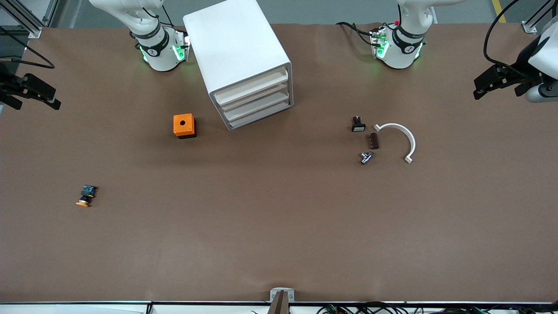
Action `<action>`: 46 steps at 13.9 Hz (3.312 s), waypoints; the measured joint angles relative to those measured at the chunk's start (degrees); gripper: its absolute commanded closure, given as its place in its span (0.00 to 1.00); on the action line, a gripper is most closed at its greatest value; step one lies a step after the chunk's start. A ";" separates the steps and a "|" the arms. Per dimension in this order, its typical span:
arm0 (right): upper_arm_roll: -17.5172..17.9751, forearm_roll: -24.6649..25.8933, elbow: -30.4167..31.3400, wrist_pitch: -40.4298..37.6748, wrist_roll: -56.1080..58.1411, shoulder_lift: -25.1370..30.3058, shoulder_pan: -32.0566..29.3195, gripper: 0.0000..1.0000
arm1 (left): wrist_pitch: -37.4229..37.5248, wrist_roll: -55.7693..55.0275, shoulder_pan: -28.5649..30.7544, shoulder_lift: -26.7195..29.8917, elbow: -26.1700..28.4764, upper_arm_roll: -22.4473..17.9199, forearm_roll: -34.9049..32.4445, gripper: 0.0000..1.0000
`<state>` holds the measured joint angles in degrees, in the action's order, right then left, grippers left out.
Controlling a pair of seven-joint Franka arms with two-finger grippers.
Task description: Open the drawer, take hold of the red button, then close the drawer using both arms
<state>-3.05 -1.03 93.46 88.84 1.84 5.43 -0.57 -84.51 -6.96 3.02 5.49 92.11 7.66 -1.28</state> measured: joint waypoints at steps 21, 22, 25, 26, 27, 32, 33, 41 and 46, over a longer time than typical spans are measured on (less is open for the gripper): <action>0.08 0.00 0.12 0.04 0.00 0.01 0.02 0.00 | -9.10 -4.16 -0.82 -12.41 -0.03 2.25 0.00 0.00; 0.09 0.00 0.13 0.04 0.00 0.01 0.03 0.00 | -9.64 -7.42 -0.92 -13.92 -0.04 3.38 0.01 0.00; 0.19 0.00 0.13 0.04 0.00 0.01 0.06 0.00 | -10.11 -20.95 -2.83 -18.09 -0.14 6.08 0.01 0.00; 0.21 0.00 0.13 0.04 0.00 0.01 0.06 0.00 | -10.36 -24.30 -3.96 -19.37 -0.51 6.34 0.01 0.00; 0.22 0.00 0.12 0.04 0.01 0.01 0.06 0.00 | -10.62 -27.02 -5.06 -20.69 -1.38 6.41 0.01 0.00; 0.22 0.00 -0.38 0.28 0.02 0.03 0.05 0.00 | -10.69 -40.30 -9.64 -26.42 -4.59 6.47 0.01 0.00; 0.19 0.00 -0.51 0.28 0.01 0.03 0.03 0.00 | -10.69 -44.00 -10.74 -27.45 -4.74 6.47 0.02 0.00; 0.09 0.01 -0.67 0.23 0.02 -0.07 -0.04 0.00 | -10.70 -70.90 -14.94 -34.54 -5.76 6.52 5.75 0.00; 0.11 0.12 -0.58 0.33 0.03 -4.45 -0.03 0.00 | -10.66 -87.04 -17.62 -36.40 -5.98 6.58 13.89 0.00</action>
<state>-2.94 -0.92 92.88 89.17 1.86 0.98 -0.60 -95.18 -93.99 -14.59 -30.92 86.13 14.24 12.61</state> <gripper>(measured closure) 0.000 0.000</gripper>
